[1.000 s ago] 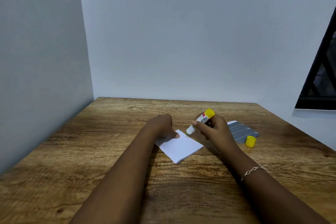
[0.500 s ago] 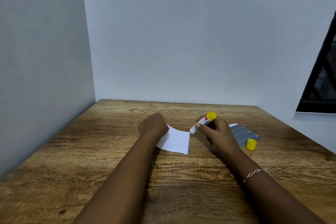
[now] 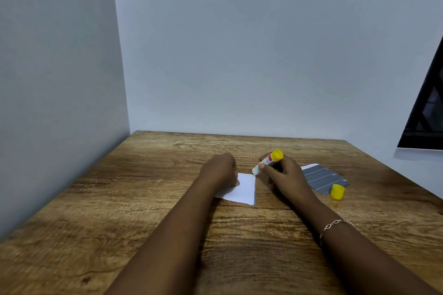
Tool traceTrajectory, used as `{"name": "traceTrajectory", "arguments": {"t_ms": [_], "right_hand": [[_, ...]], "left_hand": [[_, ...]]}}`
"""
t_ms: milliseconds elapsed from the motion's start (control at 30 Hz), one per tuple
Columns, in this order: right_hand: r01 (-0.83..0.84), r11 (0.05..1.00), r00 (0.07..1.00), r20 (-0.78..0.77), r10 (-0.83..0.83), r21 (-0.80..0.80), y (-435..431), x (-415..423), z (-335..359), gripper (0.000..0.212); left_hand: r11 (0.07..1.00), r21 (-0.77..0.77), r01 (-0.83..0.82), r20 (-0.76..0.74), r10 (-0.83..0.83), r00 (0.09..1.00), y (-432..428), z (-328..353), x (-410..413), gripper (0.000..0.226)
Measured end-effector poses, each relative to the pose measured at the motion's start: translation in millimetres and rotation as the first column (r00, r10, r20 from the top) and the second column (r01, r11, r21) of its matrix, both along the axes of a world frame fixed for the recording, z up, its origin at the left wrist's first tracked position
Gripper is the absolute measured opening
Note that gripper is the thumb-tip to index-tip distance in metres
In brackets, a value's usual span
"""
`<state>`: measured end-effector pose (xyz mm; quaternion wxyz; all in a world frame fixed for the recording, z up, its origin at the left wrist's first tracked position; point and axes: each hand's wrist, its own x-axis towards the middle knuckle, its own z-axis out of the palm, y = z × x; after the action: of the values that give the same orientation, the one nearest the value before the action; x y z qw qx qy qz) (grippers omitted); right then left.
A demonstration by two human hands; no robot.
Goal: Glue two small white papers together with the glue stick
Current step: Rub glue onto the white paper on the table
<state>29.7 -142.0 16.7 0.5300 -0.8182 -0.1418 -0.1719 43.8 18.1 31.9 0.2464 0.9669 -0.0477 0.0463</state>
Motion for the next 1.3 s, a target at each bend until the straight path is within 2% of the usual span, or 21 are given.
{"name": "traceTrajectory", "arguments": {"t_ms": [433,1133,1200,1300], "right_hand": [[-0.001,0.992,1.0,0.016,0.003,-0.126,3,3,-2,0.012],[-0.128,0.985,0.988,0.067,0.137,-0.117,-1,-33,-4,0.004],[-0.164,0.981,0.982,0.081,0.173,-0.107,-2,-38,-4,0.013],[-0.219,0.973,0.972,0.07,0.224,-0.066,-3,-44,-3,0.023]], "left_hand": [[0.999,-0.047,-0.003,-0.028,0.002,1.0,1,0,0,0.019],[0.995,-0.095,0.007,-0.065,-0.013,0.998,3,5,-4,0.018],[0.996,-0.088,0.014,-0.057,-0.019,0.998,3,5,-5,0.01],[0.995,-0.095,0.014,-0.043,-0.018,0.999,4,5,-7,0.01]]}}
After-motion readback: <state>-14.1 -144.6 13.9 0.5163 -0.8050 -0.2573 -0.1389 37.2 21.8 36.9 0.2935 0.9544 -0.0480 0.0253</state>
